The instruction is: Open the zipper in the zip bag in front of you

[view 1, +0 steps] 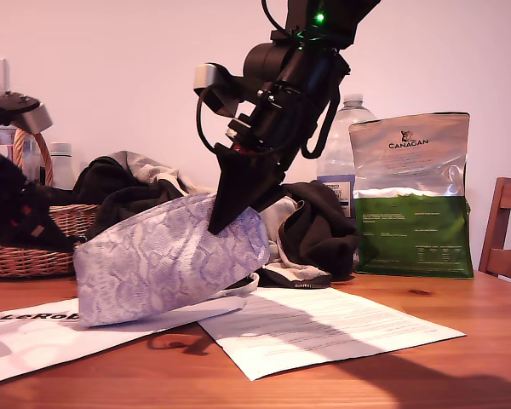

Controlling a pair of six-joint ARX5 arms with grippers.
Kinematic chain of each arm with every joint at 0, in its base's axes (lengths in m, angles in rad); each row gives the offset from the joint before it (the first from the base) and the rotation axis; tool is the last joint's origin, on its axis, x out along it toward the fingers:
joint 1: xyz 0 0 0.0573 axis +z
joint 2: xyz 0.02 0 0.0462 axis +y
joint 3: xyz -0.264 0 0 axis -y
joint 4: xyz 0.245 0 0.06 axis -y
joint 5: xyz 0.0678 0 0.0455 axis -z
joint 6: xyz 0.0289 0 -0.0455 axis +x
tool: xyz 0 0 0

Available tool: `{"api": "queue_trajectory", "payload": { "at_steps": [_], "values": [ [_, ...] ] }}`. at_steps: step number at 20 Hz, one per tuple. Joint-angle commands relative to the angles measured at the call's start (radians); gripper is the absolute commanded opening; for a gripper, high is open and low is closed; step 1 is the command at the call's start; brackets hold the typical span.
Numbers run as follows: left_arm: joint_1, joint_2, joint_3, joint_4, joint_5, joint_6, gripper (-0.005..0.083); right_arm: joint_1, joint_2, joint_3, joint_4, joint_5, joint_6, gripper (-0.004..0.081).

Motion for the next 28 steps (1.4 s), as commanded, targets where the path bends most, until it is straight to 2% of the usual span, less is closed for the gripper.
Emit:
{"api": "queue_trajectory", "payload": {
  "at_steps": [1,7,20,28],
  "values": [
    [-0.028,-0.006,0.006,0.007,0.001,0.003,-0.0019,0.008,-0.021,0.008,0.000,0.000,0.011,0.0174],
    [-0.092,-0.013,0.009,0.017,-0.032,0.003,-0.0019,0.018,-0.020,0.008,-0.003,0.023,0.011,0.0174],
    [-0.120,-0.085,0.011,0.051,-0.031,-0.005,-0.0019,0.031,-0.020,0.008,0.003,0.032,0.011,0.0154],
    [-0.188,-0.085,0.013,0.077,-0.031,-0.006,-0.0019,0.033,-0.020,0.008,0.002,0.032,0.011,0.0154]
  ]
}}
